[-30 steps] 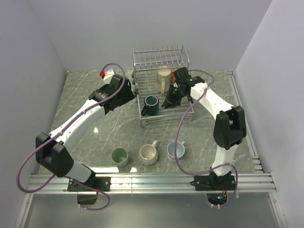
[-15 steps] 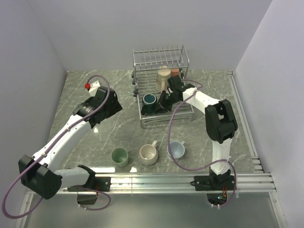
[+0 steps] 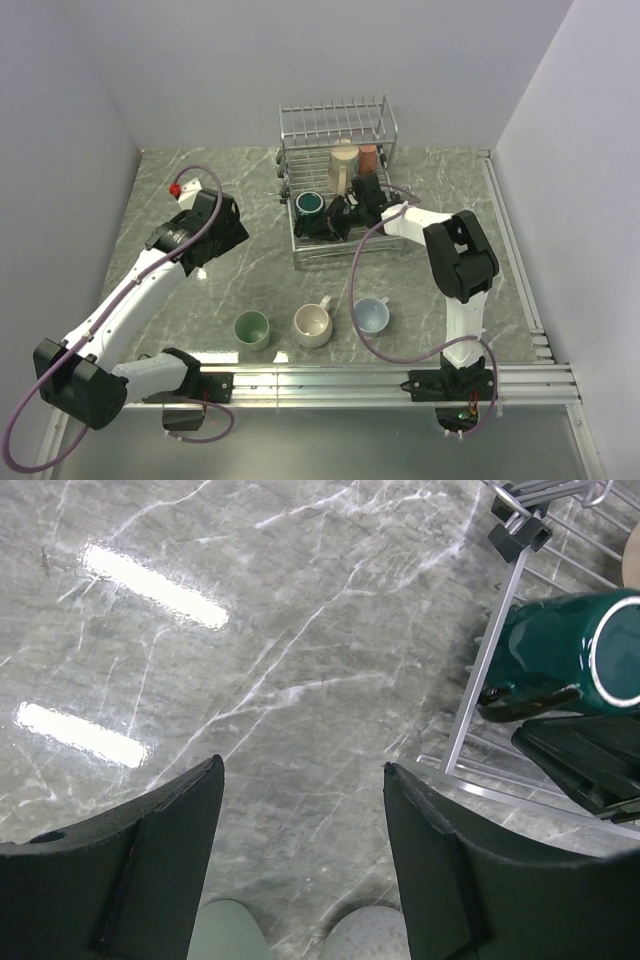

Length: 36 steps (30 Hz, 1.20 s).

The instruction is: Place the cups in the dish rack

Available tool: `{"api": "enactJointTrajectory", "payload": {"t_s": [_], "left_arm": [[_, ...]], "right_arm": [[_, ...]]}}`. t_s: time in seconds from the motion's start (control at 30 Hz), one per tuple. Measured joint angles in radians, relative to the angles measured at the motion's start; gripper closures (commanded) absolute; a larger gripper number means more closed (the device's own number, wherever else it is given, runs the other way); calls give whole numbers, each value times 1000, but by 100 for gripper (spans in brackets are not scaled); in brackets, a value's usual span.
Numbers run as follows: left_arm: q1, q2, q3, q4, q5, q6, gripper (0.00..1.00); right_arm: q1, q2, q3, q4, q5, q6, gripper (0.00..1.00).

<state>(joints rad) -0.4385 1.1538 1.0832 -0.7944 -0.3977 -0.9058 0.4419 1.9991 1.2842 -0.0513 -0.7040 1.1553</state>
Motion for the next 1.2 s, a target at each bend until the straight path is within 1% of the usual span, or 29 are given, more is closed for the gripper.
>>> {"api": "enactJointTrajectory", "payload": {"t_s": [0.13,0.33,0.47,0.6,0.77,0.97,1.0,1.07,1.1,1.17,1.2], "left_arm": [[3,-5,0,-8,0,0,30],[3,-26,0,-37,0,-1,30],[3,-45,0,-61,0,-4,30],[3,-74,-7,-73,-1,-9,31],[3,-98,-17,-97,-3,-19,31],[4,-97,-31,-102,-1,-23,31],[3,-96,-31,-101,2,-21,31],[4,-91,-31,-96,16,-12,30],[4,-89,-31,-92,29,-2,29],[5,-84,-31,-86,67,19,28],[5,-83,-31,-86,94,35,28]], "right_arm": [[17,15,15,55,6,43,72],[13,105,116,86,22,90,72],[3,132,174,76,-1,108,72],[2,139,194,53,-6,117,72],[2,136,180,57,-5,103,72],[-11,98,42,55,49,52,72],[-15,90,22,74,46,47,69],[-20,54,-1,59,65,19,63],[-23,33,-13,43,74,4,50],[-26,2,-26,10,89,-28,36],[-26,-13,-26,-12,97,-48,26]]}}
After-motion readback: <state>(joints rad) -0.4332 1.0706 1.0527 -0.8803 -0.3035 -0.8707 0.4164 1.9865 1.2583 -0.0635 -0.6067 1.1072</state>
